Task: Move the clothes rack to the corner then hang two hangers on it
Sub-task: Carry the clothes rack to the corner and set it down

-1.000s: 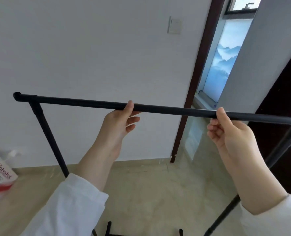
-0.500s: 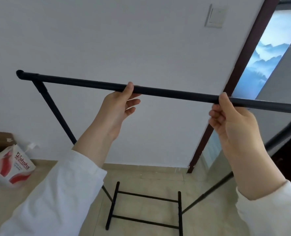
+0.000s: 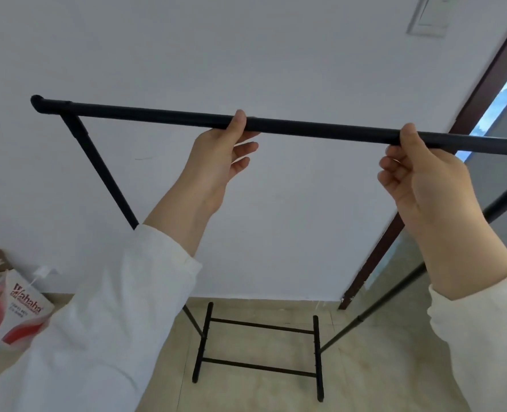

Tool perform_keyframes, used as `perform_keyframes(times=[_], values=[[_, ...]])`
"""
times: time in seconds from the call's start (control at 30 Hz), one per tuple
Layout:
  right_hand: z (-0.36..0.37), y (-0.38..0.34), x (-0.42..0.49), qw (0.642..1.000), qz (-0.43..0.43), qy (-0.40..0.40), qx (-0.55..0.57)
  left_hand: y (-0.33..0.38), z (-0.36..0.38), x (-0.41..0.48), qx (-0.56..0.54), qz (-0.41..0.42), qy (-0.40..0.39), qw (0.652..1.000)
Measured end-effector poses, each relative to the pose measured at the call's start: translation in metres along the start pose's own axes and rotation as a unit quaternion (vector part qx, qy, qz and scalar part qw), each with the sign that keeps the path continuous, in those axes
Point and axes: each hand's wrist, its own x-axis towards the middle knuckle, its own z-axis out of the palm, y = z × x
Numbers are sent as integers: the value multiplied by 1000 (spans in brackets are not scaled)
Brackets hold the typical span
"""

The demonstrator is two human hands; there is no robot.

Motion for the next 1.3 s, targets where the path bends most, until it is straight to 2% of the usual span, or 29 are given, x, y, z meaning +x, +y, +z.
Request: perform_keyframes(times=[0.47, 1.3], values=[[75, 67, 68, 999, 14, 42, 15, -36, -48, 126, -18, -59, -61, 996], [74, 79, 78, 997, 13, 74, 14, -48, -44, 149, -8, -65, -83, 994]])
